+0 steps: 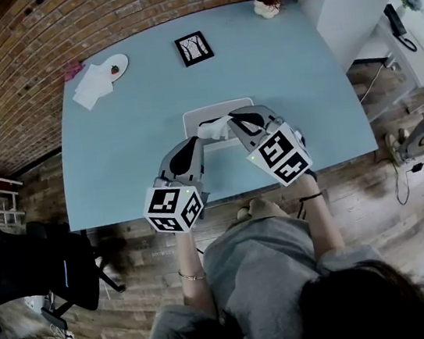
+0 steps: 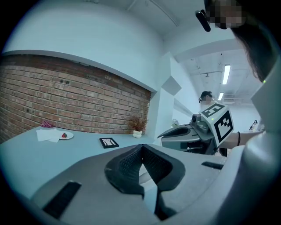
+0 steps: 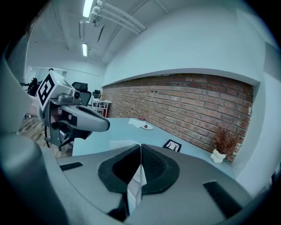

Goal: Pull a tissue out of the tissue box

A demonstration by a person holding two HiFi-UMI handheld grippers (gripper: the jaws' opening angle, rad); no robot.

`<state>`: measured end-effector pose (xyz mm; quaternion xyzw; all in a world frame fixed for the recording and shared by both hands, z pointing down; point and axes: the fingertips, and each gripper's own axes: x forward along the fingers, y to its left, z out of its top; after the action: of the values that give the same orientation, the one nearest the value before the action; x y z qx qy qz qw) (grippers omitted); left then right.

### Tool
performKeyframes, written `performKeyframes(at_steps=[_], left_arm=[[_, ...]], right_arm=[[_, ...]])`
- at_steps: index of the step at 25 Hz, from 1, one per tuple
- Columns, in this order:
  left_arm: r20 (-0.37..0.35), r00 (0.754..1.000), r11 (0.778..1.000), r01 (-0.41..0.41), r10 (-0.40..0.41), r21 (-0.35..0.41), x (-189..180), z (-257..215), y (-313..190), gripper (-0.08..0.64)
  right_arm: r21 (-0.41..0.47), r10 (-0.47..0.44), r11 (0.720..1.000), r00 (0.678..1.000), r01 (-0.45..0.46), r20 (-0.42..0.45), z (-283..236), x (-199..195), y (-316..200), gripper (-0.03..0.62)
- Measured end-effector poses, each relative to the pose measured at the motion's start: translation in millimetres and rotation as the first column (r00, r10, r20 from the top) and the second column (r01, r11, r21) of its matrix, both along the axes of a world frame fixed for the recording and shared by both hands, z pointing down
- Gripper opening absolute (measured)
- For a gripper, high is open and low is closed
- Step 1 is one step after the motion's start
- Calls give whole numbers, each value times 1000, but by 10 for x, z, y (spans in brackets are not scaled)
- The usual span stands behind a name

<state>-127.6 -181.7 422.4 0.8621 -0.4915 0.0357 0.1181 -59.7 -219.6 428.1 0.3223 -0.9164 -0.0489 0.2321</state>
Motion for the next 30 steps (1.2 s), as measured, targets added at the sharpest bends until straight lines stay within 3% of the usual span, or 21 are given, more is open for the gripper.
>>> performKeyframes(at_steps=[12, 21, 30], left_arm=[[-6, 1000, 999, -15, 15, 48, -7, -167, 56, 3], [-18, 999, 992, -27, 29, 126, -7, -439, 211, 3], [-25, 999, 990, -33, 37, 135, -26, -441, 359, 3]], right_arm=[[80, -3, 997, 990, -9, 140, -531, 36, 55, 2], [67, -8, 998, 969, -9, 248, -695, 128, 201, 2], [43, -5, 999, 955, -8, 297, -583, 205, 377, 2]])
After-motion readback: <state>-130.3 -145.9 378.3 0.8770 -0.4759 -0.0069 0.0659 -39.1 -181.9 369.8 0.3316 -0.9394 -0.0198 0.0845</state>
